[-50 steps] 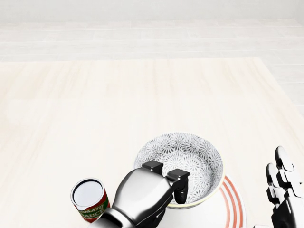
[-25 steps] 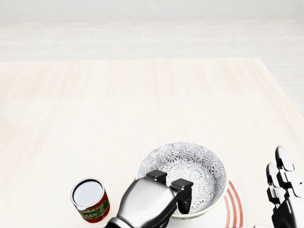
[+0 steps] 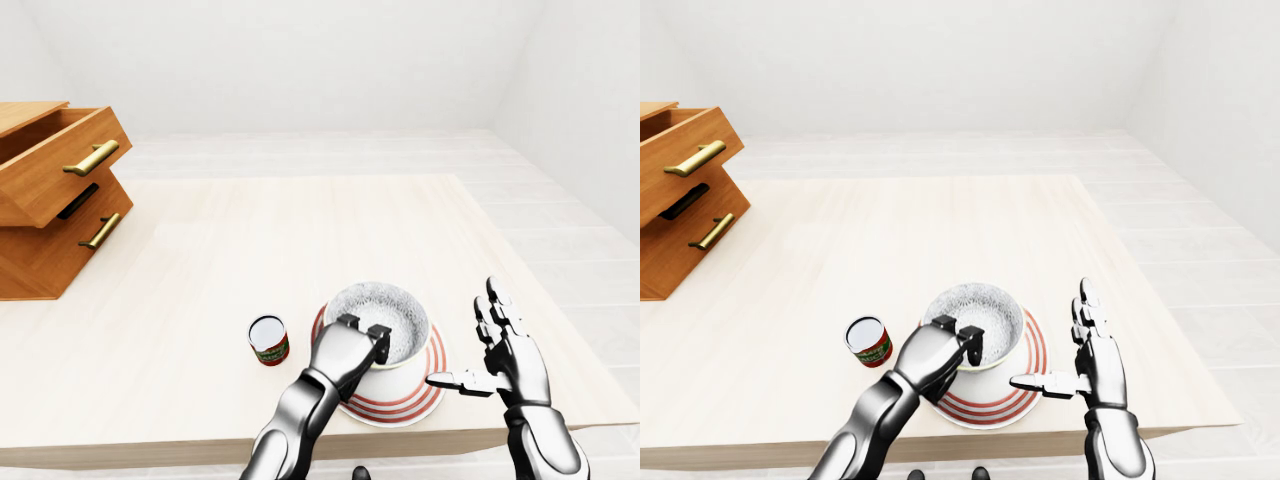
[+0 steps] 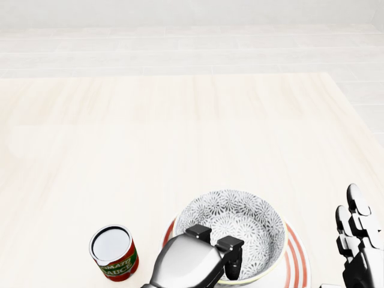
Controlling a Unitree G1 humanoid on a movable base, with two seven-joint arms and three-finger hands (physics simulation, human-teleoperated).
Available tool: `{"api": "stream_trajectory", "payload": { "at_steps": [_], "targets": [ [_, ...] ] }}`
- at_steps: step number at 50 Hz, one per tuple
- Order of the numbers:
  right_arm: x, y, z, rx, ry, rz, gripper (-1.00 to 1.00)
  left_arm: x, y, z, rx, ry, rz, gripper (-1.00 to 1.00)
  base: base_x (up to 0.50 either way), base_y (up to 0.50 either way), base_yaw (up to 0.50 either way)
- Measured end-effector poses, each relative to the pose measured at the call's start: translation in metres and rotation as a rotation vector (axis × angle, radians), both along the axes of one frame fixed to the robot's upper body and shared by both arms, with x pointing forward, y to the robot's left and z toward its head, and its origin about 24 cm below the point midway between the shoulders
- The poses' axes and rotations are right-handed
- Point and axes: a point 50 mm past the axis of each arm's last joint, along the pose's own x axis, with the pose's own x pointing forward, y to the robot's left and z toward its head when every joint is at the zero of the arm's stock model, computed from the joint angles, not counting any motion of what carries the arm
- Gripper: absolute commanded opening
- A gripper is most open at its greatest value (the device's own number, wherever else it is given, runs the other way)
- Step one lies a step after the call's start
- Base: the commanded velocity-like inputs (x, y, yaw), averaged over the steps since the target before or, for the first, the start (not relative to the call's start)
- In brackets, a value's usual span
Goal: Put the bowl on the plate.
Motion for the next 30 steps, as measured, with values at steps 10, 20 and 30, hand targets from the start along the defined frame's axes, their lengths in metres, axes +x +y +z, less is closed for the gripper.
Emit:
{"api": "stream_trajectory", "payload": {
  "at_steps": [10, 20, 30],
  "targets": [
    [0.0014, 0.0010, 0.0002, 0.000, 0.001, 0.003, 1.00, -0.0019, -0.0005, -0.0015, 0.002, 0.003, -0.004, -1.00, 0.00, 0.00, 0.00],
    [0.0027, 0.0022, -0.0004, 0.001, 0.002, 0.007, 1.00, -0.0037, -0.0008, -0.0014, 0.001, 0.007, -0.009, -0.95, 0.00, 0.00, 0.00],
    [0.0030, 0.0026, -0.0001, 0.001, 0.002, 0.008, 1.00, -0.0038, -0.0007, -0.0020, 0.012, 0.008, -0.012, -0.95, 0.00, 0.00, 0.00]
  ]
}}
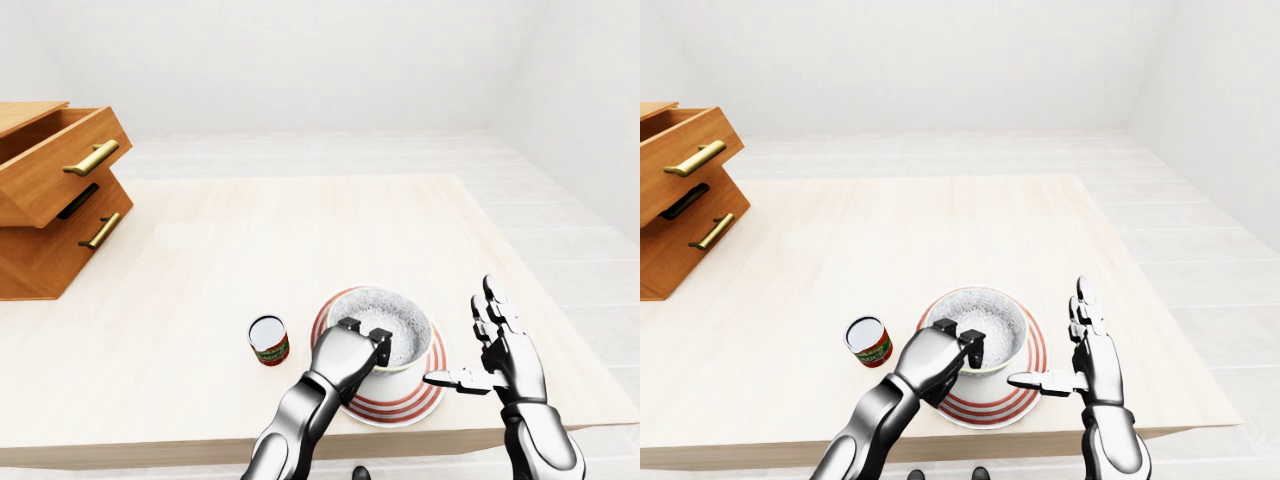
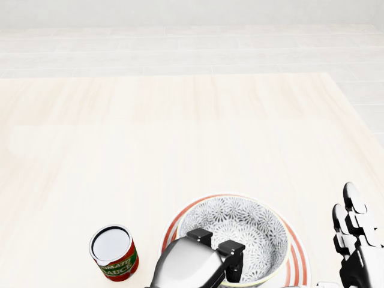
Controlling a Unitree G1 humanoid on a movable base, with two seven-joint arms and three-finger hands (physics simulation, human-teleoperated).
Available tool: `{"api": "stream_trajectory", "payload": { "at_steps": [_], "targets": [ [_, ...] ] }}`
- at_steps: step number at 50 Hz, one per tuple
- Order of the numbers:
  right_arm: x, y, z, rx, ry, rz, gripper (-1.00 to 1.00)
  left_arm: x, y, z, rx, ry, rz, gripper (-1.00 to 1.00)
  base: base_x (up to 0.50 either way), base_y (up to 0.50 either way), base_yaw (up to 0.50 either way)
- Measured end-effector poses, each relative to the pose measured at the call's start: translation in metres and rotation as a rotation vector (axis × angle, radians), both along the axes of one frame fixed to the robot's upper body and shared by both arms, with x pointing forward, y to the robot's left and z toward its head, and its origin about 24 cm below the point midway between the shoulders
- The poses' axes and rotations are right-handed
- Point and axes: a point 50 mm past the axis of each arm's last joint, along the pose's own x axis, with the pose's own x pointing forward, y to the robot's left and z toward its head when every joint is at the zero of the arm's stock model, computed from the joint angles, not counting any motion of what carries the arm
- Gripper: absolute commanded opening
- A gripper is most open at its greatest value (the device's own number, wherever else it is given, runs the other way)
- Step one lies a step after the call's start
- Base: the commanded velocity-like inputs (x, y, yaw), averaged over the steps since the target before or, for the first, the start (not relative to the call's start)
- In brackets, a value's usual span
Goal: Put the bowl on the plate.
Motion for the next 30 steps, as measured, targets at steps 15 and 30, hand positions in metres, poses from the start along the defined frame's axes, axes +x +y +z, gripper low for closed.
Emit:
{"api": "stream_trajectory", "payload": {
  "at_steps": [15, 30],
  "targets": [
    [-0.0005, 0.0003, 0.0001, 0.000, -0.001, 0.003, 1.00, -0.0010, -0.0003, -0.0006, -0.015, 0.005, -0.001, -0.80, 0.00, 0.00, 0.00],
    [0.0001, 0.0009, -0.0005, 0.000, 0.000, 0.006, 1.00, -0.0033, -0.0006, -0.0010, -0.020, -0.003, 0.000, -0.60, 0.00, 0.00, 0.00]
  ]
}}
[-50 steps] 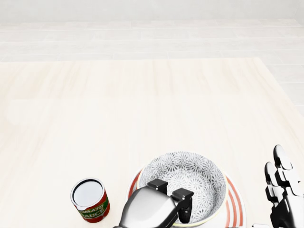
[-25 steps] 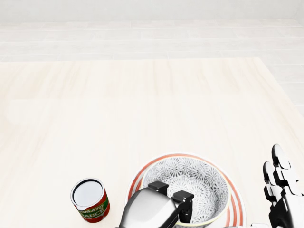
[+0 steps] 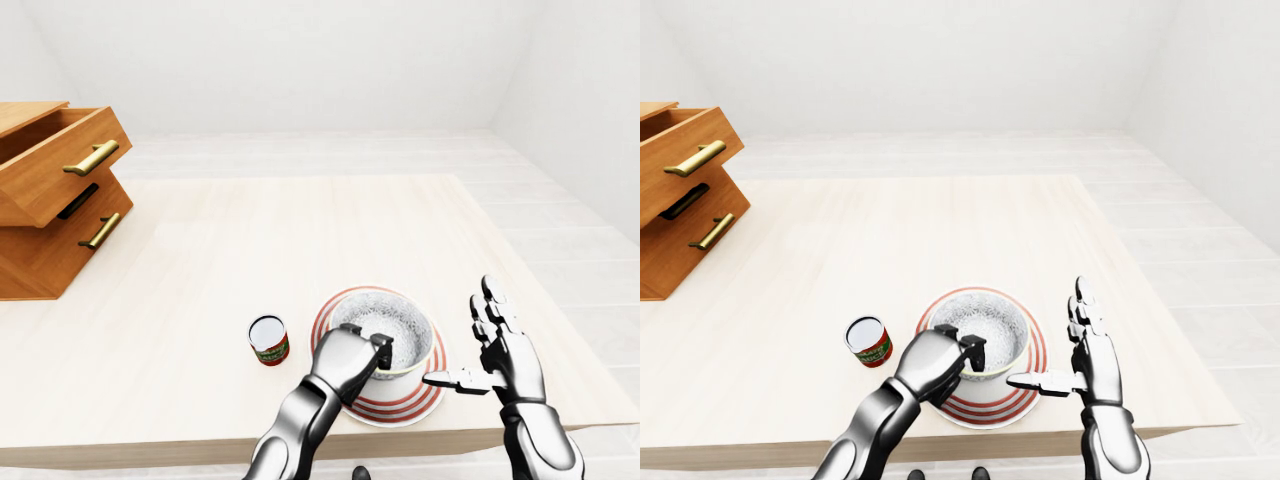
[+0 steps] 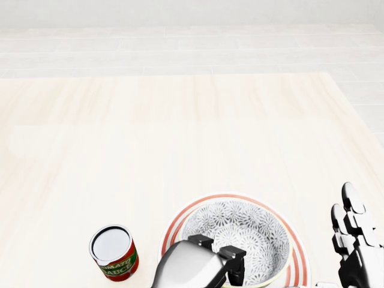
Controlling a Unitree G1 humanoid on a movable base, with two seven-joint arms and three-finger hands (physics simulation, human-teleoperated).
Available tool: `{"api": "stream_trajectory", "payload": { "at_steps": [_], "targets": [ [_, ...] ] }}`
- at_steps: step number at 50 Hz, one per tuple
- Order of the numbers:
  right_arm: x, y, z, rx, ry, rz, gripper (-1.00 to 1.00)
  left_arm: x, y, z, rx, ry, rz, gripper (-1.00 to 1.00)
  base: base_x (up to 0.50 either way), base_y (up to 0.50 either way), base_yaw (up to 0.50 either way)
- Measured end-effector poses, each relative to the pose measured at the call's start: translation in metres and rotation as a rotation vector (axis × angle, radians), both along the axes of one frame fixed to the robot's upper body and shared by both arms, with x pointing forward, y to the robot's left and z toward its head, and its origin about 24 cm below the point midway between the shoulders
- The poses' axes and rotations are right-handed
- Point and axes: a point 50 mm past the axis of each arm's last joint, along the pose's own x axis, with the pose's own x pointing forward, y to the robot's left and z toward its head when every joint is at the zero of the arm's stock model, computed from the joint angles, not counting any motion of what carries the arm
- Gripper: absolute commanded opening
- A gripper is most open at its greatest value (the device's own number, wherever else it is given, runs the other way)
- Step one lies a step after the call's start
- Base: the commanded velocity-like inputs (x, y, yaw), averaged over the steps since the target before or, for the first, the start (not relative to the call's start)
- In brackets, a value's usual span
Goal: Put the bowl on the plate.
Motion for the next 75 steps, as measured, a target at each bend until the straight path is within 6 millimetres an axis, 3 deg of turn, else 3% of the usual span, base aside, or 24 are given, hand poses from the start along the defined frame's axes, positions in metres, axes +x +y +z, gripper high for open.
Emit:
{"api": "stream_trajectory", "payload": {
  "at_steps": [6, 22, 41, 46, 50, 52, 55, 63, 75],
  "targets": [
    [0.001, 0.001, 0.001, -0.002, 0.001, 0.003, 1.00, -0.002, -0.001, -0.002, 0.014, -0.008, -0.002, -0.57, 0.00, 0.00, 0.00],
    [0.002, 0.002, 0.000, -0.003, 0.002, 0.008, 1.00, -0.006, 0.001, -0.005, 0.014, 0.000, -0.004, -0.25, 0.00, 0.00, 0.00],
    [0.002, 0.002, 0.000, -0.004, 0.002, 0.008, 1.00, -0.011, 0.002, -0.005, 0.016, 0.021, -0.017, -0.07, 0.00, 0.00, 0.00],
    [0.003, 0.002, 0.000, -0.004, 0.001, 0.009, 1.00, -0.012, 0.002, -0.003, 0.016, 0.022, -0.022, -0.04, 0.00, 0.00, 0.00],
    [0.003, 0.002, 0.000, -0.003, 0.001, 0.009, 1.00, -0.014, 0.002, -0.001, 0.015, 0.021, -0.027, 0.11, 0.00, 0.00, 0.00],
    [0.003, 0.002, 0.000, -0.003, 0.001, 0.010, 1.00, -0.014, 0.002, 0.001, 0.014, 0.020, -0.029, 0.04, 0.00, 0.00, 0.00],
    [0.004, 0.003, 0.000, -0.003, 0.001, 0.010, 1.00, -0.015, 0.002, 0.003, 0.014, 0.018, -0.034, 0.10, 0.00, 0.00, 0.00],
    [0.004, 0.003, 0.000, -0.003, 0.000, 0.012, 1.00, -0.018, 0.002, 0.008, 0.013, 0.012, -0.047, 0.38, 0.00, 0.00, 0.00],
    [0.004, 0.003, 0.000, -0.003, -0.001, 0.013, 1.00, -0.023, 0.003, 0.021, 0.010, -0.004, -0.064, 0.40, 0.00, 0.00, 0.00]
  ]
}}
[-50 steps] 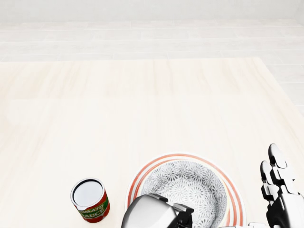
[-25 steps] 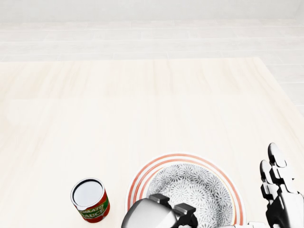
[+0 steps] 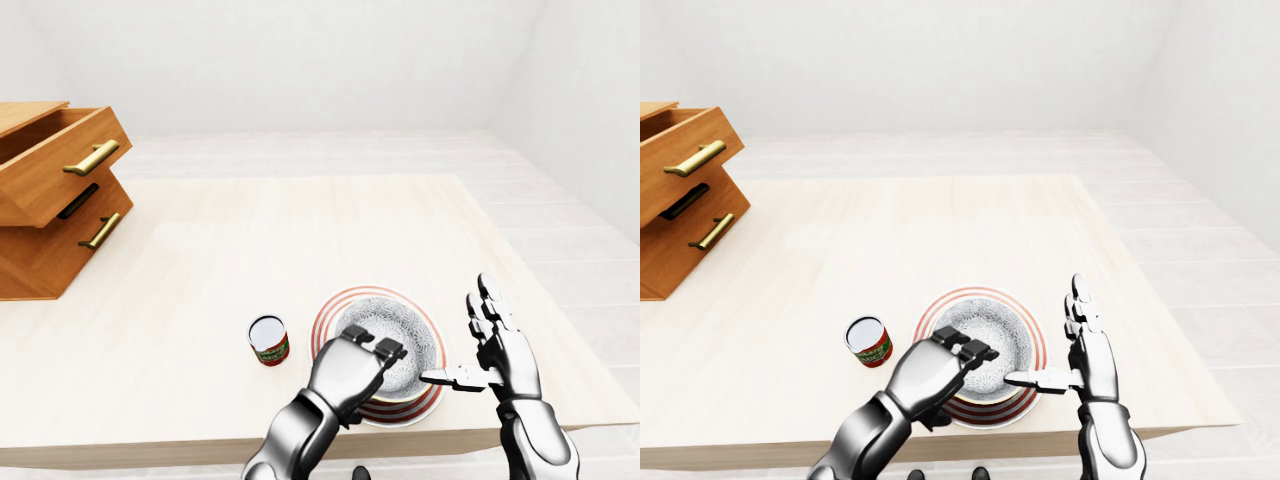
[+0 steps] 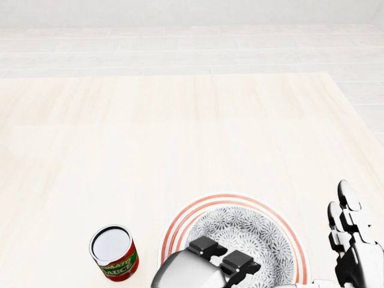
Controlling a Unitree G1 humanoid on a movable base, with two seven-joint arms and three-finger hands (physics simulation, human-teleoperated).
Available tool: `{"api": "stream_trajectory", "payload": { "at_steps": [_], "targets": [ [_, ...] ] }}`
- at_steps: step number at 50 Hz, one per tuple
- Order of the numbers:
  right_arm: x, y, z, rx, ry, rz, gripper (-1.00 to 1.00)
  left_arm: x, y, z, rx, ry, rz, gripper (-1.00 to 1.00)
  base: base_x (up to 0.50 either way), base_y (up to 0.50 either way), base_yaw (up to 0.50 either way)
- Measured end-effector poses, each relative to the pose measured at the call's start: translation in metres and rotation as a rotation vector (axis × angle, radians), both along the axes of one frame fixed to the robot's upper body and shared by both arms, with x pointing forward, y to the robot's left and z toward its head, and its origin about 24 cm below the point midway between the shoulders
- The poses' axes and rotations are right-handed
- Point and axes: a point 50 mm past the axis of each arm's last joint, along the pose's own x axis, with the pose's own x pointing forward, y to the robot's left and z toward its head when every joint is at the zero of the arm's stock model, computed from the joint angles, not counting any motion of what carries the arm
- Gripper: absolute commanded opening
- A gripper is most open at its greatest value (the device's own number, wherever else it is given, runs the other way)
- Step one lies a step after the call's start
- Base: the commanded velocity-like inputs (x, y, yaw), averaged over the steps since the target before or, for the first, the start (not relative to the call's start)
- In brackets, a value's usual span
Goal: Put the bowl on the plate.
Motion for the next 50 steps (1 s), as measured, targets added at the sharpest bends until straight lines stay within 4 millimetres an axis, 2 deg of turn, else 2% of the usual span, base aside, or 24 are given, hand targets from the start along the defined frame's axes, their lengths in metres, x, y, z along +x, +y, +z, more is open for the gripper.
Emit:
{"api": "stream_trajectory", "payload": {
  "at_steps": [19, 26, 27, 35, 37, 40, 41, 50],
  "targets": [
    [0.000, 0.000, -0.001, -0.001, 0.001, 0.002, 1.00, -0.003, 0.017, 0.033, -0.012, -0.028, 0.040, 0.42, 0.00, 0.00, 0.00],
    [0.000, 0.001, -0.002, 0.000, 0.001, 0.004, 1.00, -0.002, 0.026, 0.046, -0.022, -0.032, 0.070, 0.48, 0.00, 0.00, 0.00],
    [0.000, 0.001, -0.002, 0.000, 0.001, 0.004, 1.00, -0.002, 0.028, 0.047, -0.024, -0.031, 0.075, 0.55, 0.00, 0.00, 0.00],
    [0.001, 0.001, -0.001, 0.000, 0.000, 0.005, 1.00, 0.003, 0.039, 0.060, -0.052, -0.021, 0.124, 0.60, 0.00, 0.00, 0.00],
    [0.001, 0.001, -0.001, 0.000, 0.000, 0.005, 1.00, 0.004, 0.042, 0.064, -0.061, -0.019, 0.136, 0.68, 0.00, 0.00, 0.00],
    [0.001, 0.001, -0.001, -0.001, 0.000, 0.005, 1.00, 0.007, 0.047, 0.068, -0.075, -0.015, 0.156, 0.98, 0.00, 0.00, 0.00],
    [0.001, 0.001, -0.001, -0.001, 0.000, 0.005, 1.00, 0.009, 0.048, 0.070, -0.081, -0.013, 0.163, 1.00, 0.00, 0.00, 0.00],
    [0.001, 0.002, 0.001, -0.002, -0.003, 0.007, 1.00, 0.019, 0.063, 0.086, -0.134, -0.069, 0.213, 1.00, 0.00, 0.00, 0.00]
  ]
}}
